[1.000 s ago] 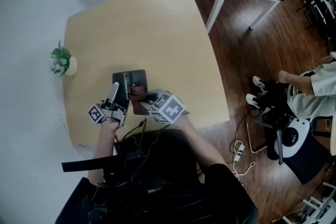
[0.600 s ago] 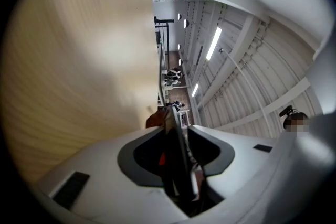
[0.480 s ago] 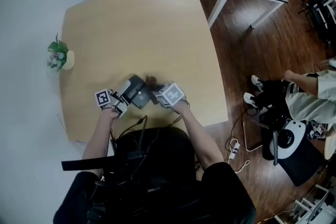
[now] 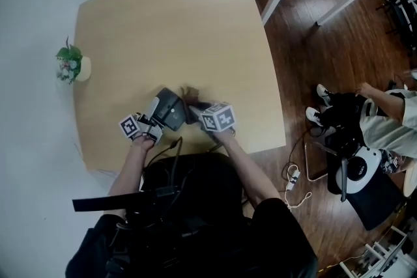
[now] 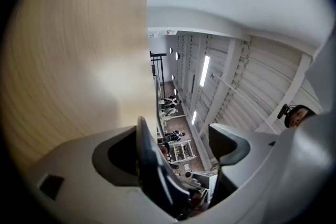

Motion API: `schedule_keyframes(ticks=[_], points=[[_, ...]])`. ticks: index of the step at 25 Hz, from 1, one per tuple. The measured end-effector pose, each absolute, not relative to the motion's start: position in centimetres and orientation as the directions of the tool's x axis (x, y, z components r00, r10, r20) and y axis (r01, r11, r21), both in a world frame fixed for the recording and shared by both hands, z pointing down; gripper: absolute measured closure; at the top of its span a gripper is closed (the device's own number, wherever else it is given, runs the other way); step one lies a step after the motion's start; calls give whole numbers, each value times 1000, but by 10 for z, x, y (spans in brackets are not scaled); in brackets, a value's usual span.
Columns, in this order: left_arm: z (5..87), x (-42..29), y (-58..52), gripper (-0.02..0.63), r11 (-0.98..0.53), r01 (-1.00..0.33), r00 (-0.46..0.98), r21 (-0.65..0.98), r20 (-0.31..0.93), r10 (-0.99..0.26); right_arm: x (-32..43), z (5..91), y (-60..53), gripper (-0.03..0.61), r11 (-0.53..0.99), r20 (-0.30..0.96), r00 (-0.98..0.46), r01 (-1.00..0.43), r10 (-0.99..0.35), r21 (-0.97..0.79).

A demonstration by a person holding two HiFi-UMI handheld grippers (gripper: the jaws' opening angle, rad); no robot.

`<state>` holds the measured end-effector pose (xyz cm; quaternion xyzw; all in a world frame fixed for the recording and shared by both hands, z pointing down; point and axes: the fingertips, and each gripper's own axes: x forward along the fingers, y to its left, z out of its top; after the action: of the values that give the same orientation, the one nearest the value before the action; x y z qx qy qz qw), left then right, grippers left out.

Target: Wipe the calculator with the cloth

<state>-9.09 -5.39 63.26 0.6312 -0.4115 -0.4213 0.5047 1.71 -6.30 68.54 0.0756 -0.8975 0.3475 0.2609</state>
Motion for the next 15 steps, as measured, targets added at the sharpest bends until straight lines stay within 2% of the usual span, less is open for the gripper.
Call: schedule_keyframes(ticks=[1,3,5,6,10,15], points=[[635,-93,-54,199,-148,-101,313,984,-110,-943,20,679,-59,512,811,540,-840,-276,58,-516],[635,-97,-55,199,-158,-85,305,984,-125,-944,23,676,-31,512,942,605,-784,-86,138,-326],[629,-100,-58,198,-183,-71,279,981,-156,-947,22,691,4,511,970,665,-711,106,228,-219],[625,-99,-60,190,-193,-81,272,978,-165,-948,20,696,13,512,968,675,-696,141,247,-209],[624,-71,-61,186,-183,-216,349,959,-99,-932,5,694,10,514,950,634,-729,70,257,-305],[631,-39,-46,187,-222,-521,473,824,63,-879,-10,692,19,514,920,585,-760,43,284,-390]])
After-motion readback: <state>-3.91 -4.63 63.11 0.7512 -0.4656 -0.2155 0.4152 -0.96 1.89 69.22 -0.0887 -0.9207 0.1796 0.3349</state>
